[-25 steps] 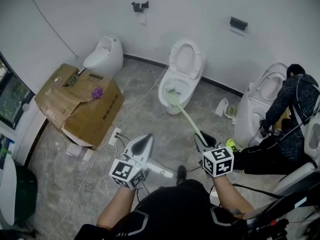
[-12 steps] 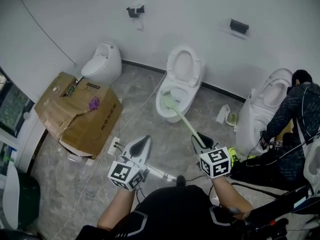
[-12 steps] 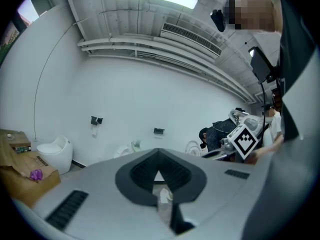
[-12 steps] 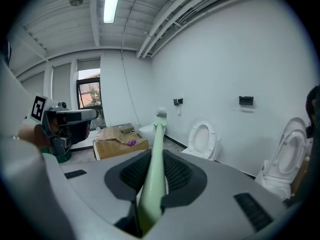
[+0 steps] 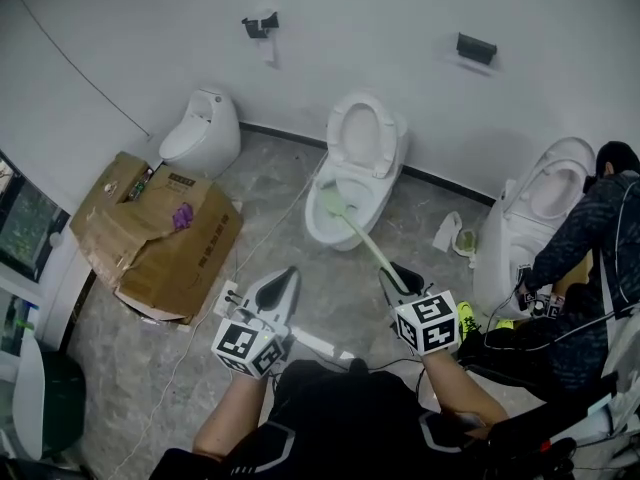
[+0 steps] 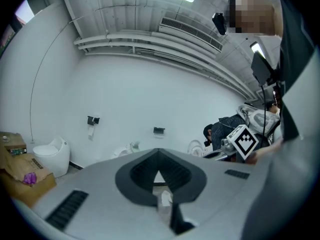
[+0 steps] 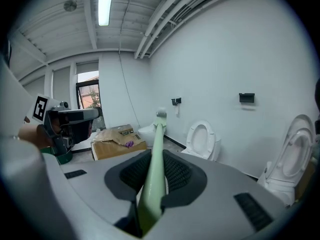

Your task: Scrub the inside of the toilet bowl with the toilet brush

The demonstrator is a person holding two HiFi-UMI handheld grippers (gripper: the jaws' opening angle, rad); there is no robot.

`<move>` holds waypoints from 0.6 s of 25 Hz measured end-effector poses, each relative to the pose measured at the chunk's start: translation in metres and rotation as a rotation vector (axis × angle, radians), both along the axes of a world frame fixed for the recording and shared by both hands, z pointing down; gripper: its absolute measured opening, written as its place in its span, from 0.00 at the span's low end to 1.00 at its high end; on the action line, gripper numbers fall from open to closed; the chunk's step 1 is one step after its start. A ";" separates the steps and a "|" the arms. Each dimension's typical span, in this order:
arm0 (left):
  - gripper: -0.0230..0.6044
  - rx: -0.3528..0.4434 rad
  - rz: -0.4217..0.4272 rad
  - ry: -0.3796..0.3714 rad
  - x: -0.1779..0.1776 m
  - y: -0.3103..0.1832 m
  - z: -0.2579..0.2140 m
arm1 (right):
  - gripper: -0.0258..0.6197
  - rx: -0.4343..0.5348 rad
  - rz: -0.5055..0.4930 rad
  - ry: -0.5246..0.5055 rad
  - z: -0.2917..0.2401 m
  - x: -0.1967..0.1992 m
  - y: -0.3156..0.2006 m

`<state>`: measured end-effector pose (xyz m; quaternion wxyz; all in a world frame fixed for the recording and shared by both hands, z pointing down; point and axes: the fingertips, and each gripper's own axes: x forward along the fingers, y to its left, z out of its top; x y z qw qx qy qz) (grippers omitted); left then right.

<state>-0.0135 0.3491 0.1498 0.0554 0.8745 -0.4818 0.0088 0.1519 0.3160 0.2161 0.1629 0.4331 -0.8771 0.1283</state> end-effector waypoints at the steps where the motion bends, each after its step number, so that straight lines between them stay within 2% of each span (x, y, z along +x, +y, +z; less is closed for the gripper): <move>1: 0.04 0.001 0.000 -0.005 0.003 -0.004 0.001 | 0.17 -0.001 -0.002 -0.001 0.001 0.003 -0.004; 8: 0.04 0.009 0.002 -0.074 0.014 -0.024 0.009 | 0.17 -0.011 -0.007 -0.015 0.012 0.011 -0.026; 15: 0.04 -0.004 0.026 -0.045 0.011 -0.051 0.019 | 0.17 -0.015 -0.007 0.000 0.020 0.004 -0.052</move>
